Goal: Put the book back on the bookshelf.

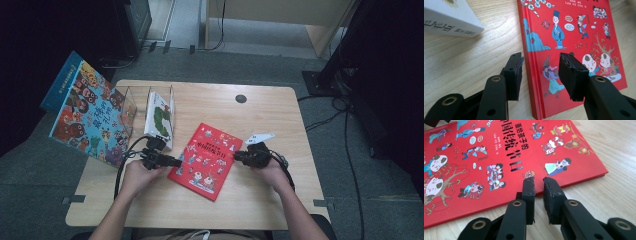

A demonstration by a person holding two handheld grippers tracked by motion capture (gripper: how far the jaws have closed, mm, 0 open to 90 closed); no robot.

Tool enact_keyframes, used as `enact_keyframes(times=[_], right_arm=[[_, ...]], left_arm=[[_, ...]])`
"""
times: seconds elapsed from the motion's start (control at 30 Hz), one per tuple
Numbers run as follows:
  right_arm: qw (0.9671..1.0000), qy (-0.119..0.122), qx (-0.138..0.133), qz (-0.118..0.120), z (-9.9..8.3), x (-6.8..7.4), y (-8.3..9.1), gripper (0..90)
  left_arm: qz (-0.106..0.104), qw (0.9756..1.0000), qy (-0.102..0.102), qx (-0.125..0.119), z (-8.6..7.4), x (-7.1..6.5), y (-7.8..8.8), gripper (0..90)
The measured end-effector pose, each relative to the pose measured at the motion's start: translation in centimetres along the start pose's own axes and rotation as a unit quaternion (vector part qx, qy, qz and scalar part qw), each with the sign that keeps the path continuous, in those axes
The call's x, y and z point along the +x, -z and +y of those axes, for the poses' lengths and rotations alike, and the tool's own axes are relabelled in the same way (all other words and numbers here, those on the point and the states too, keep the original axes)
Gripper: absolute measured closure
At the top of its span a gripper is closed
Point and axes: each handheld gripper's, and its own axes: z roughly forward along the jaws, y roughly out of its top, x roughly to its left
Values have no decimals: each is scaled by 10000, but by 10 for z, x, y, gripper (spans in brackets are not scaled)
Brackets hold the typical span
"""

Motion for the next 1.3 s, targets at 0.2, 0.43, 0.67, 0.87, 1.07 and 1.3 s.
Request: enact_keyframes(times=[0.2, 0.43, 0.67, 0.87, 1.07, 1.3], right_arm=[[10000, 6, 21, -28, -2, 1, 0, 796], [10000, 28, 36, -40, -3, 2, 0, 812], [9999, -62, 72, -56, -3, 0, 0, 829], [9999, -79, 69, -78, -4, -3, 1, 829], [9997, -177, 81, -154, -5, -5, 2, 834], [9988, -325, 82, -359, -6, -9, 6, 832]], left_arm=[[-76, 9999, 67, 79, 1, 0, -6, 579], [-153, 9997, 162, 86, -2, 1, -7, 594], [-258, 9996, 118, 75, -3, -13, -15, 586], [-314, 9992, 228, 35, -4, -16, -17, 590], [-308, 9994, 124, 82, -5, -24, -21, 588], [-300, 9995, 106, 14, -6, -36, -27, 586]])
